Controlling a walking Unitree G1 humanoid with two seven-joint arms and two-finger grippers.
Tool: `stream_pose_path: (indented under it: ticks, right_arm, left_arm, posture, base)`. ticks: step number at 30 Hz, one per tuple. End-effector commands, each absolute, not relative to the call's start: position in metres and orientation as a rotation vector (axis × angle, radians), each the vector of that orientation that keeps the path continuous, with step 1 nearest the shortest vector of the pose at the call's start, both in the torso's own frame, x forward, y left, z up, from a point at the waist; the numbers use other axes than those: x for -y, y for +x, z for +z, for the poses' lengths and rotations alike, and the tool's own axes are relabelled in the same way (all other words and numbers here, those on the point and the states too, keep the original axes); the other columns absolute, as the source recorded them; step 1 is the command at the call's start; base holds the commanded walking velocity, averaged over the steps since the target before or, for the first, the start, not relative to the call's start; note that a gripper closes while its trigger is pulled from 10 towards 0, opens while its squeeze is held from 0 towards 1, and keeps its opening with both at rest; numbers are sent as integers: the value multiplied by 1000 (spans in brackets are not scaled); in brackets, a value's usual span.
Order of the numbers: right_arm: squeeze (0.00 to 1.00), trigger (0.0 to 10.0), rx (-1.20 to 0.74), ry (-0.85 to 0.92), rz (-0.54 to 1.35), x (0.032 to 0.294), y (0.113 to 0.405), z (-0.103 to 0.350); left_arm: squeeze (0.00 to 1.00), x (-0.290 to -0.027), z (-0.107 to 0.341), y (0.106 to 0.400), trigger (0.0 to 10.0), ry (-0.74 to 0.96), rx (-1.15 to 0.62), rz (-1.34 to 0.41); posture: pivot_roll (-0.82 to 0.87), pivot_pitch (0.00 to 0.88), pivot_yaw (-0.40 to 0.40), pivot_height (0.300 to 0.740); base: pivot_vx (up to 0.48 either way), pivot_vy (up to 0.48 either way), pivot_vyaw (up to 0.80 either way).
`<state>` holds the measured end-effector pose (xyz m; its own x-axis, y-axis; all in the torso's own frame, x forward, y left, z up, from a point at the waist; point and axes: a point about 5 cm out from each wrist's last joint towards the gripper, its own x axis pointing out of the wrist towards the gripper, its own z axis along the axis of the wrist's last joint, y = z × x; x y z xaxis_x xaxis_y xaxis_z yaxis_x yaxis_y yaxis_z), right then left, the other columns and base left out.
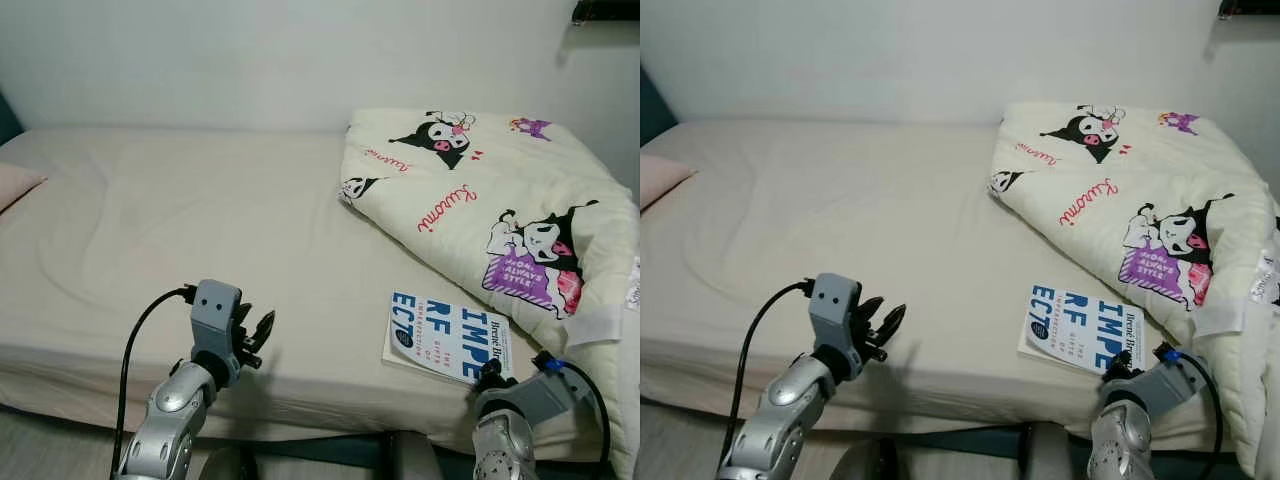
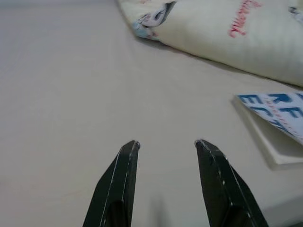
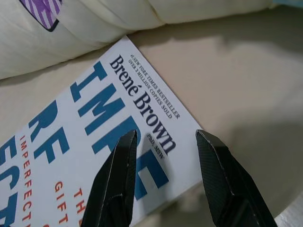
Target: Clean up the room
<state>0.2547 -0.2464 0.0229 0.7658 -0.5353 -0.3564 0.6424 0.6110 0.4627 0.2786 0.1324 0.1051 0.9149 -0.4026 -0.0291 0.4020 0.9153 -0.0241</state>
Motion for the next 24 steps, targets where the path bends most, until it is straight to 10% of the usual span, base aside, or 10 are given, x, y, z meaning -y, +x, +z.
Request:
stream_pose_path:
  ticks: [1, 3, 4, 6, 7, 24]
  right_arm:
    - [0, 10000, -252, 647, -701, 240, 244, 9]
    - [55, 10000, -247, 660, -688, 238, 243, 8]
    - [604, 10000, -242, 669, -679, 237, 243, 7]
    - [604, 10000, -242, 669, -679, 237, 243, 7]
    - [1000, 10000, -230, 679, -664, 236, 244, 7]
    - [1000, 10000, -168, 791, -555, 230, 243, 10]
  left_arm:
    - [0, -139, 98, 273, 10000, 1, -73, -426]
    - [0, -140, 98, 274, 10000, 7, -76, -426]
    - [0, -140, 97, 274, 10000, 9, -76, -425]
    - [0, -140, 97, 274, 10000, 9, -76, -425]
    - [0, -140, 98, 276, 10000, 12, -73, -421]
    - [0, -132, 103, 267, 10000, 23, -47, -550]
  posture:
    - [19, 99, 38, 586]
    - [17, 100, 42, 586]
    - [17, 100, 42, 586]
    - [17, 100, 42, 586]
    - [17, 100, 42, 586]
    - [19, 85, 30, 586]
  base:
    - [0, 0, 0]
    - [0, 0, 0]
    - [0, 0, 0]
    - [0, 0, 0]
    - [0, 0, 0]
    - [0, 0, 0]
